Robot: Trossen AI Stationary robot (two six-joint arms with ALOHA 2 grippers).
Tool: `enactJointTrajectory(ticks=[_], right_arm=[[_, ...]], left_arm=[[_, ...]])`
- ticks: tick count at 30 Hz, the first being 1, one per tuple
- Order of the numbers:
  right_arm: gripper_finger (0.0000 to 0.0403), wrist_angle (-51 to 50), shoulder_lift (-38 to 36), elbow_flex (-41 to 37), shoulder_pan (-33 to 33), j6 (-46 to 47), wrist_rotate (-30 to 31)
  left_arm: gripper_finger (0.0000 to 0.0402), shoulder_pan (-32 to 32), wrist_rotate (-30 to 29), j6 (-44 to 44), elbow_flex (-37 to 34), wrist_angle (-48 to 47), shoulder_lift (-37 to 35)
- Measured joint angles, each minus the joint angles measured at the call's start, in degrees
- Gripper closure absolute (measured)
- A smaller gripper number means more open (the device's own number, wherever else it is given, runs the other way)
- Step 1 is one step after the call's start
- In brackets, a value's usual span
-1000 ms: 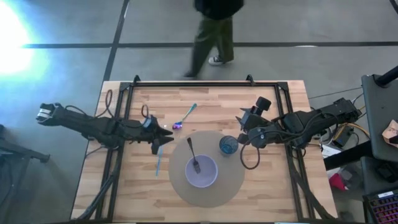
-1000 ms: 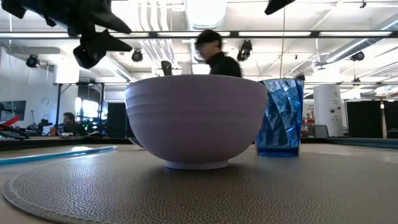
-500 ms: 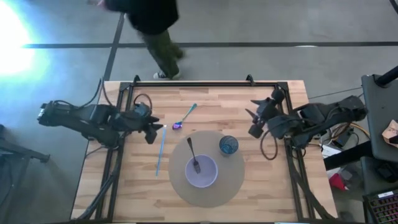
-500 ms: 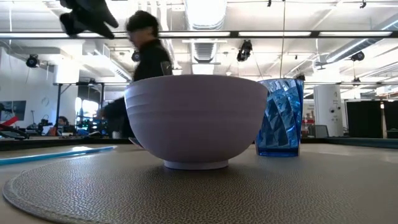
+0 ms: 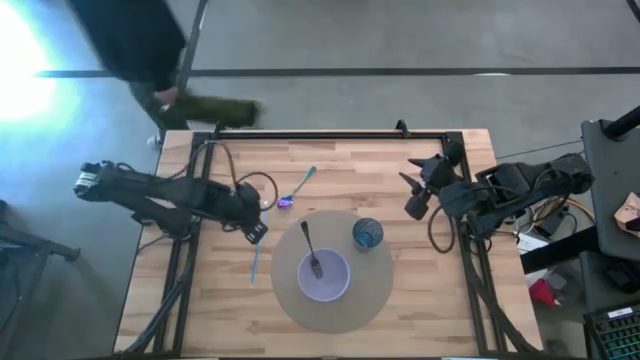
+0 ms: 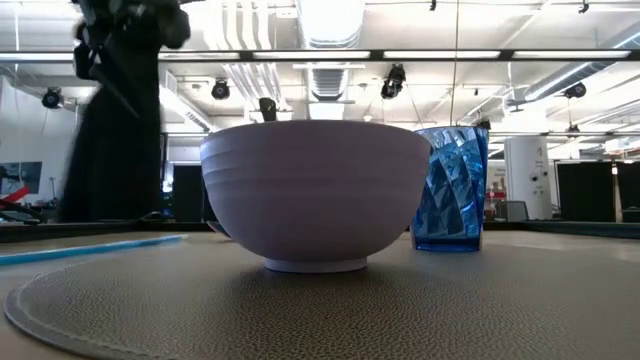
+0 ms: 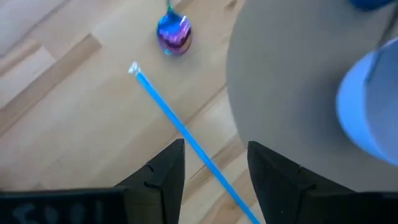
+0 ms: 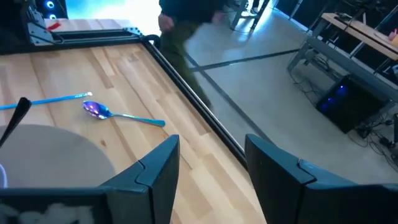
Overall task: Pick & Place Utensil
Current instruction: Put the straw into the cup
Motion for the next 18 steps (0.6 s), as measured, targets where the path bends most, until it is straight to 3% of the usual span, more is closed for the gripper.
enactJointTrajectory(ticks=[9,14,18], right_arm=[[0.0225,0.0,1.8,-0.03,0.0,-0.13,-0.01],[0.0225,-0.84,1.78,-0.04,0.0,-0.13,-0.01],[0.0225,-1.95,1.73,-0.04,0.0,-0.12,0.0]], left_arm=[[0.0236,-1.3,4.0,-4.46,-2.98,1.87,5.76],[0.0236,-3.64,7.16,-7.62,-7.79,11.82,6.89],[0.0236,-4.79,7.42,-10.34,-10.41,14.55,7.73]])
